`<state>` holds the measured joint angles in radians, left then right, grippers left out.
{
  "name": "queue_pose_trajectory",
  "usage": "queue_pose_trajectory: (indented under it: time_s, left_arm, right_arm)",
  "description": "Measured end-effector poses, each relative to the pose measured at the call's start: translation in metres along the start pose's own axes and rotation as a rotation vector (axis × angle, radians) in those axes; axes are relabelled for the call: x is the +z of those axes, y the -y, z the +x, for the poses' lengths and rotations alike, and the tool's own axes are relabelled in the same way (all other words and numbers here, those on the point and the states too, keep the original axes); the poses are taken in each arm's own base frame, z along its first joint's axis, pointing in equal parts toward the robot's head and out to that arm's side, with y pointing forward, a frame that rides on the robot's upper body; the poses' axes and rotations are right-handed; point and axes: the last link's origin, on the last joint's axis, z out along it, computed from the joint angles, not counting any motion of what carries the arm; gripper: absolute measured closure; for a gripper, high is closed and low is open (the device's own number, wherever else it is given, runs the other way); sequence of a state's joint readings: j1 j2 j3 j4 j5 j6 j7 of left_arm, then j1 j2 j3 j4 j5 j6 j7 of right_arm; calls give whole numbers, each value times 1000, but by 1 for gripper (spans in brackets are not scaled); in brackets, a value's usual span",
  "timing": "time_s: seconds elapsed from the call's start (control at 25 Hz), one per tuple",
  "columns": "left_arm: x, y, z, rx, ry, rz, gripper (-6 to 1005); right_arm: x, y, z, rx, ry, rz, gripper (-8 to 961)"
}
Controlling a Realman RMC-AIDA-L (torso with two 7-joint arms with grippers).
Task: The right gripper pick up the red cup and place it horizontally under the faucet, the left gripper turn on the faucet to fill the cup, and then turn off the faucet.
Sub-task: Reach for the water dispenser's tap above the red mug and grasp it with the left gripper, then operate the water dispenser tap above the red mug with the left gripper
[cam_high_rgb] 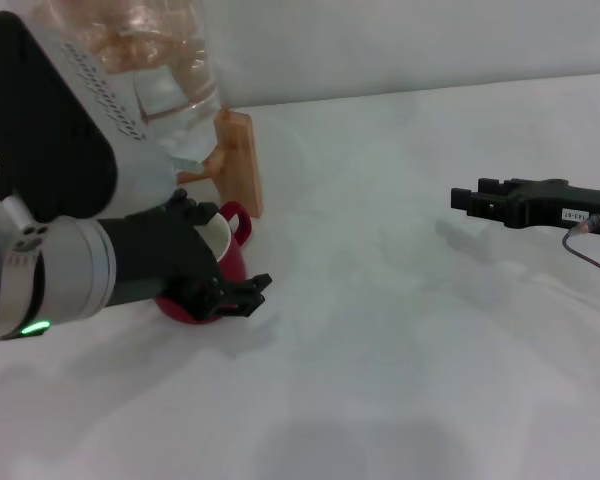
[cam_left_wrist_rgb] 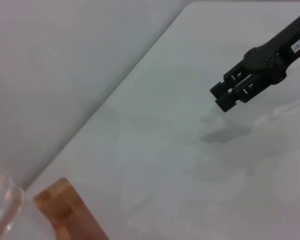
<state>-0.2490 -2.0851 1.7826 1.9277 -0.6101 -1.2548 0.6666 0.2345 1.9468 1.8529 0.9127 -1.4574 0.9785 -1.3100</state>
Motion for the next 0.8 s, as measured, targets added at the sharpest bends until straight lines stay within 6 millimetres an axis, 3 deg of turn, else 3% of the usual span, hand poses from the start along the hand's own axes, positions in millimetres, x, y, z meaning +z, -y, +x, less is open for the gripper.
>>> queue_pose_trajectory:
  time_s: [0.4,0.8]
  left_arm:
    - [-14,-5,-6,-18,112,-101,114]
    - [-21,9,-3,14,207,-76,114]
  right_arm:
    - [-2,2,-1,3,6,7,405]
    - [-2,3,0,4,3,9,405]
